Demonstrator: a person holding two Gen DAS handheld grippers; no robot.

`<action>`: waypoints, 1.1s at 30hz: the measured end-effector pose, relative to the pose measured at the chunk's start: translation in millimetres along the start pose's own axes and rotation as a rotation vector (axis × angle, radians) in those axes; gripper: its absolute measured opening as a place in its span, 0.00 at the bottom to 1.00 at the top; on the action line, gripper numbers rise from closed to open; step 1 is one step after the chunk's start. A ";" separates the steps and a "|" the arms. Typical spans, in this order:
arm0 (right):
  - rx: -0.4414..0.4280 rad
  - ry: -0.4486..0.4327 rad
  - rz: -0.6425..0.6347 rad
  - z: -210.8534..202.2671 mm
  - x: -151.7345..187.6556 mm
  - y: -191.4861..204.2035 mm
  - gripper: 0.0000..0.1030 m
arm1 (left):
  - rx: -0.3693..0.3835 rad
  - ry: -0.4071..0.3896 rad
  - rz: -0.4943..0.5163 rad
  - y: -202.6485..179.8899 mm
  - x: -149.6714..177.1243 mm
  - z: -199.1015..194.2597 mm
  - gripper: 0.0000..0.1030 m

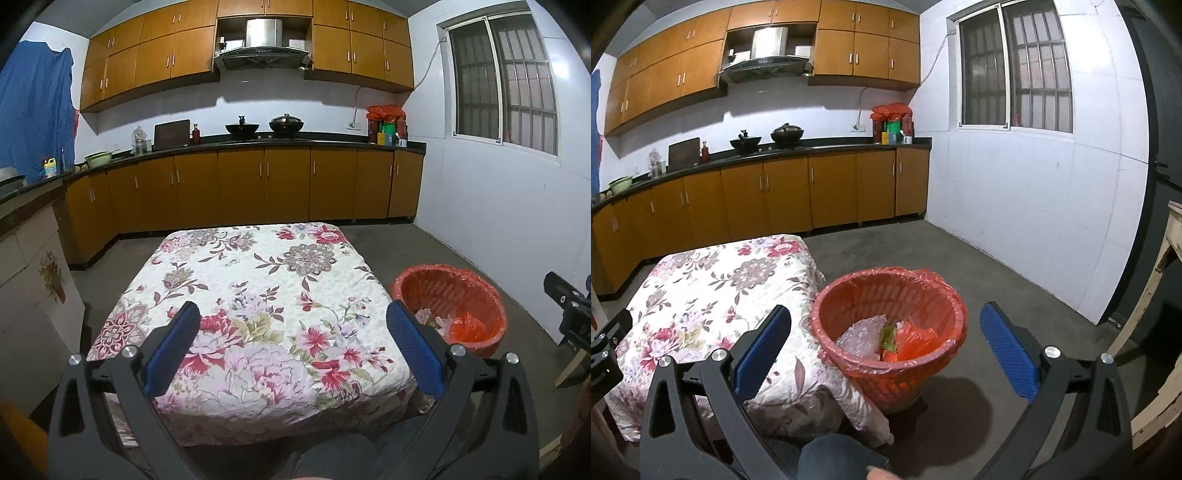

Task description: Collect trash

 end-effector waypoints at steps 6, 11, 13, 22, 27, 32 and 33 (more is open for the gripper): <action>0.014 -0.026 -0.030 -9.9 4.8 9.1 0.98 | 0.005 -0.001 0.006 -1.7 6.6 -5.0 0.96; 0.011 -0.008 -0.039 -10.7 12.0 13.9 0.98 | 0.011 0.010 -0.005 0.1 10.3 -5.6 0.96; 0.010 0.003 -0.040 -9.4 15.6 14.8 0.98 | 0.012 0.015 -0.008 0.9 12.2 -5.9 0.96; 0.003 0.032 -0.037 -7.4 24.0 17.9 0.98 | 0.013 0.028 -0.006 -0.5 17.5 -6.3 0.96; 0.002 0.034 -0.036 -7.2 24.7 18.5 0.98 | 0.006 0.029 -0.005 -0.3 17.4 -6.1 0.96; 0.002 0.034 -0.037 -7.4 24.5 18.5 0.98 | -0.001 0.024 -0.005 0.8 17.7 -7.9 0.96; 0.002 0.033 -0.037 -7.5 24.4 18.4 0.98 | -0.002 0.023 -0.006 0.7 17.5 -8.3 0.96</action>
Point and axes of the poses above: each gripper's, at about its wrist camera, not at the fingertips, and z roughly the way its jaws point, y to its left, x to its underside, the point moved 9 cm from there along z, roughly the way its jaws point, and after that the axes turned 6 degrees about x, right-handed, at the moved point
